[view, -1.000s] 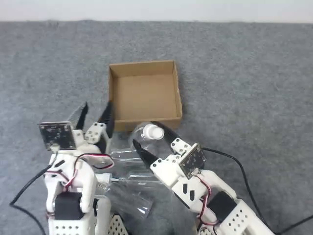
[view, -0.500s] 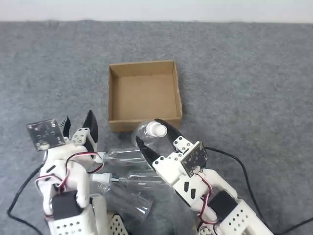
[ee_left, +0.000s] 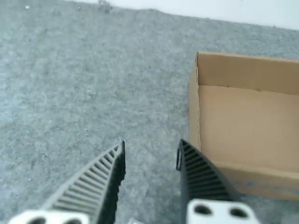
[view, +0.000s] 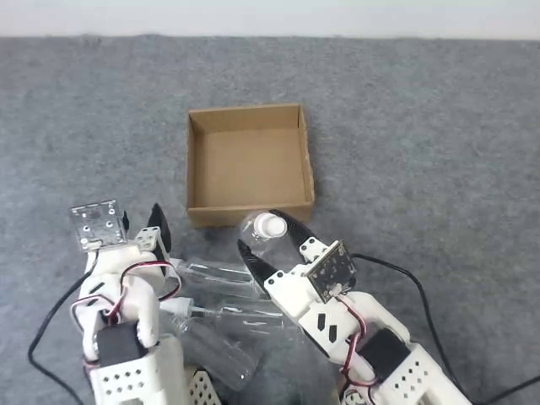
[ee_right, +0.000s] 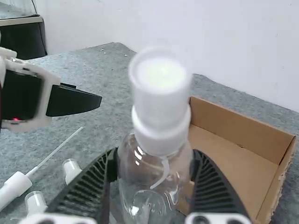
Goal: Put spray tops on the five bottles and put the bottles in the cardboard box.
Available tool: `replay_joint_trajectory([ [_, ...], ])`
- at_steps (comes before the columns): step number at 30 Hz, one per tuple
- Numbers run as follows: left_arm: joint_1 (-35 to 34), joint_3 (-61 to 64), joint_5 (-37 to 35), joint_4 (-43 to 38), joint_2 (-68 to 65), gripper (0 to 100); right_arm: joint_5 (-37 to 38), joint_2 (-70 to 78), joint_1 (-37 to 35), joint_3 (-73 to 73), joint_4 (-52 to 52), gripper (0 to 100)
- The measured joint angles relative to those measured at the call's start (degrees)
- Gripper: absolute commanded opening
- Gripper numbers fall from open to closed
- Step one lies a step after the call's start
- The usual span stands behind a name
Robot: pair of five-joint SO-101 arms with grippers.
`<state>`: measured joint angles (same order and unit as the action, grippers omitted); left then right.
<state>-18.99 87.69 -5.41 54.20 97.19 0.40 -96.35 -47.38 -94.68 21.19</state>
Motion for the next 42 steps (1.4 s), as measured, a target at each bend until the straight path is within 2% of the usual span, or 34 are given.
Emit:
replay_joint_trajectory([
  [4, 0.0, 0.0, 0.18, 0.0, 0.0, 16, 0.09, 0.0, 0.09, 0.62, 0.97, 1.1],
  [10, 0.0, 0.0, 0.18, 0.0, 0.0, 16, 0.18, 0.0, 0.09, 4.57, 7.38, 1.0],
  [24, -0.09, 0.0, 0.18, 0.0, 0.0, 16, 0.18, 0.79, -0.09, 10.46, 8.26, 1.0],
  [37, -0.26, 0.0, 0.18, 0.0, 0.0, 16, 0.18, 30.33, -0.09, 28.4, 8.26, 1.0],
  [42, -3.96, 0.0, 0.18, 0.0, 0.0, 16, 0.18, 38.68, -0.18, 33.41, 8.0, 1.0],
])
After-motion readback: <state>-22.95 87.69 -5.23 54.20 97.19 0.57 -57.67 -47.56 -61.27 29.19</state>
